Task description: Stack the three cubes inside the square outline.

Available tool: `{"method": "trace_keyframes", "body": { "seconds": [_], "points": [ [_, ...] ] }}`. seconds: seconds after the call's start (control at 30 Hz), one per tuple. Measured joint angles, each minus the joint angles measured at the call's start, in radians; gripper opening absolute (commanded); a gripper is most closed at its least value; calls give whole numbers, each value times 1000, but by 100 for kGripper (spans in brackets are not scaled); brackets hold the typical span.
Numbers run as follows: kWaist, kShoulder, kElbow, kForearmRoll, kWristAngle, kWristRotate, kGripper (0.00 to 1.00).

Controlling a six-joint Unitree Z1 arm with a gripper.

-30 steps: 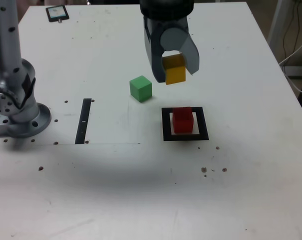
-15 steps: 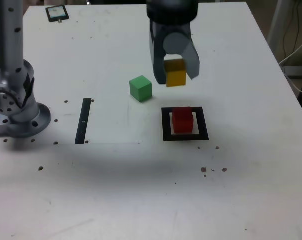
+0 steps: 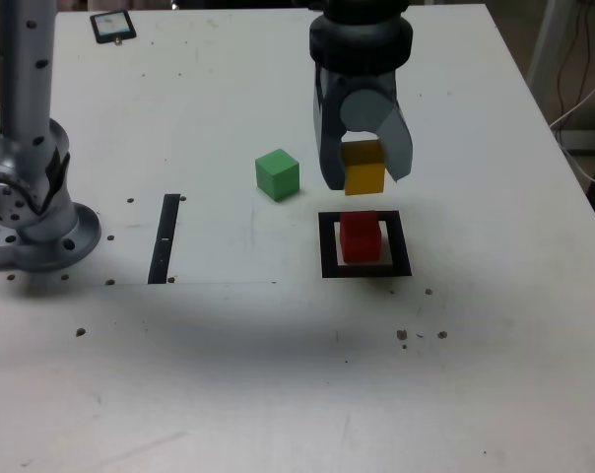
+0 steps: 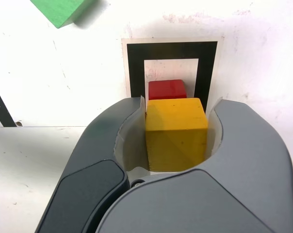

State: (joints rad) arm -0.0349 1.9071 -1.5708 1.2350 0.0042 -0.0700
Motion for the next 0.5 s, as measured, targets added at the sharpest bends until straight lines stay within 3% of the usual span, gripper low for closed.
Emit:
{"method": "trace_keyframes", "body": {
  "seconds": [0.5],
  "points": [
    [-44,72,39,-59,23,-56,23]
  ]
}}
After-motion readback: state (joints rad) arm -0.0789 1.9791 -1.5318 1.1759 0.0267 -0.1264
